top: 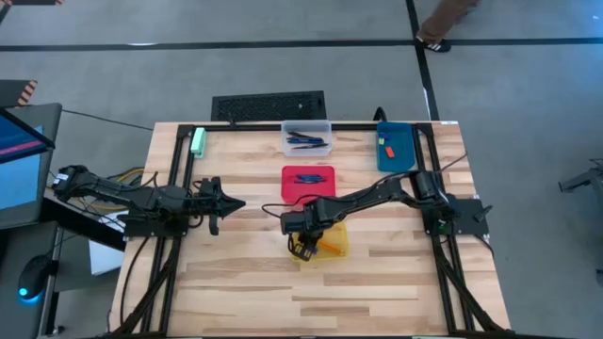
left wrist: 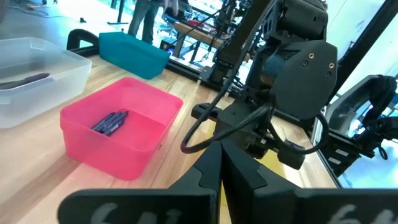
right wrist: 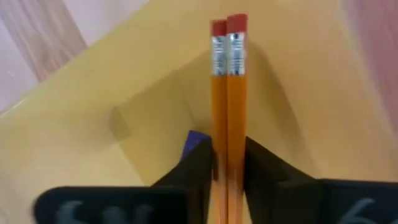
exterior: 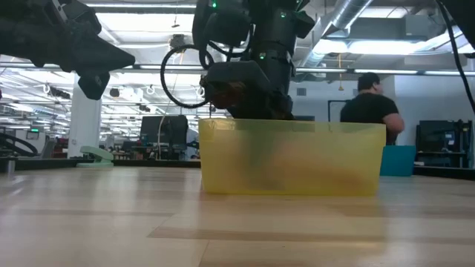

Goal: Sort crayons/erasers/pens/pencils in bins
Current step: Adjust the orange pencils in the yellow bin

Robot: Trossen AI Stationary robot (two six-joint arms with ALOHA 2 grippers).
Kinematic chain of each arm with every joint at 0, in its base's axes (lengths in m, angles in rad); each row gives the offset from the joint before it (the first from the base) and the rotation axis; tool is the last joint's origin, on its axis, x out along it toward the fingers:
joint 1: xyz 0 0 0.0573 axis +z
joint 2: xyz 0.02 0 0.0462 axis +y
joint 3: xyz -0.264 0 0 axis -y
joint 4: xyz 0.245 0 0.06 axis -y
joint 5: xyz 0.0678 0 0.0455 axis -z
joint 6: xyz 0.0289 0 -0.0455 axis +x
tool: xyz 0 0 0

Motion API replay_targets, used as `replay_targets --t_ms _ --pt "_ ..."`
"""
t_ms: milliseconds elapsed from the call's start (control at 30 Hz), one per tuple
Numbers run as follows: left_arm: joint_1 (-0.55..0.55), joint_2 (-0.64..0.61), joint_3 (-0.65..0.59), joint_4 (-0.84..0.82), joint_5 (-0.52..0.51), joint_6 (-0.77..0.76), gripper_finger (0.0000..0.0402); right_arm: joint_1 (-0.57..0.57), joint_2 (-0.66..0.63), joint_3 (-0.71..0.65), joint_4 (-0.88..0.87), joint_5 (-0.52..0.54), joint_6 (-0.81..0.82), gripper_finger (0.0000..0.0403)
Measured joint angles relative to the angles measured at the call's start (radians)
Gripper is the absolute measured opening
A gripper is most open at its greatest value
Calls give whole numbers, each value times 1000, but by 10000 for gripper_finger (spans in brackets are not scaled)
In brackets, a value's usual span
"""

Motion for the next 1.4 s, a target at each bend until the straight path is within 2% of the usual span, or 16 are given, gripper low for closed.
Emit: replay_targets --t_ms 233,367,467,667,1067,1167,1400 --pt "0 0 0 0 0 0 0 -2 0 0 -1 -3 18 175" --pt "0 0 0 0 0 0 0 -8 0 0 13 12 18 191" --pt "0 0 0 0 -1 0 0 -13 0 1 16 19 16 176" --pt "0 0 0 0 -2 0 0 -23 -4 -57 103 20 24 112" --pt "0 0 0 0 -3 -9 0 -26 -5 -57 86 3 20 25" --pt "0 0 0 0 -4 -10 0 -26 -2 -37 50 1 26 16" --pt "0 0 0 0 -14 -10 0 -26 -1 14 7 0 36 31"
